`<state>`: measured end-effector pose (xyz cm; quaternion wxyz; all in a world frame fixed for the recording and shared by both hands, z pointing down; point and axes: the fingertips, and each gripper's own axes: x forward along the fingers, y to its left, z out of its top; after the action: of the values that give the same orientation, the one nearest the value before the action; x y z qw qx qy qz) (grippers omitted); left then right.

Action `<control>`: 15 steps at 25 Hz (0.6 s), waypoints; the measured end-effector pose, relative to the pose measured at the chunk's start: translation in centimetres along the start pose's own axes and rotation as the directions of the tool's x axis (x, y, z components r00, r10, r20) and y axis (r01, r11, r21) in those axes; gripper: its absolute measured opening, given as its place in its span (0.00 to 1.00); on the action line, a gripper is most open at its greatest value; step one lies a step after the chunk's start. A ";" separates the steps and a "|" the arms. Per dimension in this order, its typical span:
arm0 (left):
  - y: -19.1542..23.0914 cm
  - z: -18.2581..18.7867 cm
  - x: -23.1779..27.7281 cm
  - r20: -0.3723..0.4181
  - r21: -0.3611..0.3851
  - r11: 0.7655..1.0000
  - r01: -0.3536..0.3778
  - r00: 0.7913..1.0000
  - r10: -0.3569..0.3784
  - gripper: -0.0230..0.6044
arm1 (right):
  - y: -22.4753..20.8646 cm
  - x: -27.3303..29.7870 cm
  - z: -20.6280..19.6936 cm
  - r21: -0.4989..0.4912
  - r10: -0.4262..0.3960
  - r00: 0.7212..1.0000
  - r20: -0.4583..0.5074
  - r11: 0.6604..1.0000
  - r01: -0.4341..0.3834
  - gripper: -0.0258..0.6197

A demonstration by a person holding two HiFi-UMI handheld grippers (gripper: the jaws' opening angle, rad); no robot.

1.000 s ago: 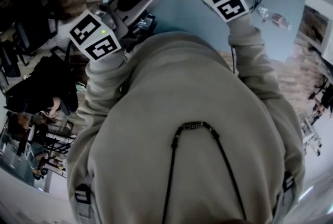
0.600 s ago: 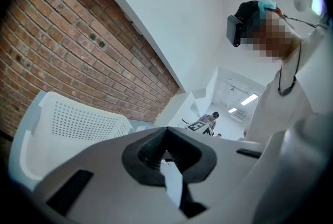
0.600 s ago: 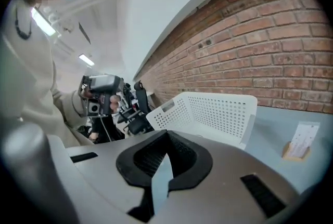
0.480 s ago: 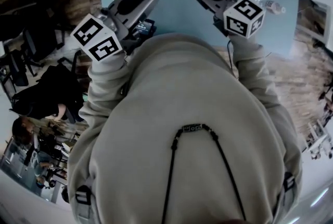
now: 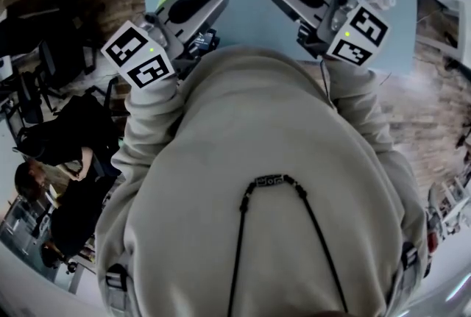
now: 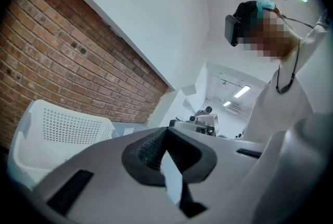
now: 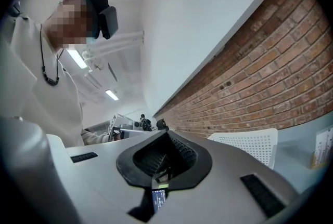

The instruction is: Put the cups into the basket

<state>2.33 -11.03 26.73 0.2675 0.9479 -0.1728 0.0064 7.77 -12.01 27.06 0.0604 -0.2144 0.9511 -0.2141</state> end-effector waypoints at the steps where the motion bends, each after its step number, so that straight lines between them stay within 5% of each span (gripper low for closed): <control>1: -0.3 0.0 0.0 0.002 0.007 1.000 0.000 1.000 0.000 0.03 | 0.4 -0.2 0.1 0.001 0.009 1.000 0.009 1.000 -0.009 0.06; 15: -2.3 0.8 -0.6 -0.018 0.066 0.998 0.010 1.000 -0.009 0.03 | 2.4 -1.5 0.8 -0.024 0.045 0.996 0.080 0.999 -0.043 0.06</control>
<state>2.49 -9.39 24.78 0.2376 0.9569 -0.1657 0.0190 8.34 -9.67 25.33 0.1011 -0.2028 0.9546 -0.1934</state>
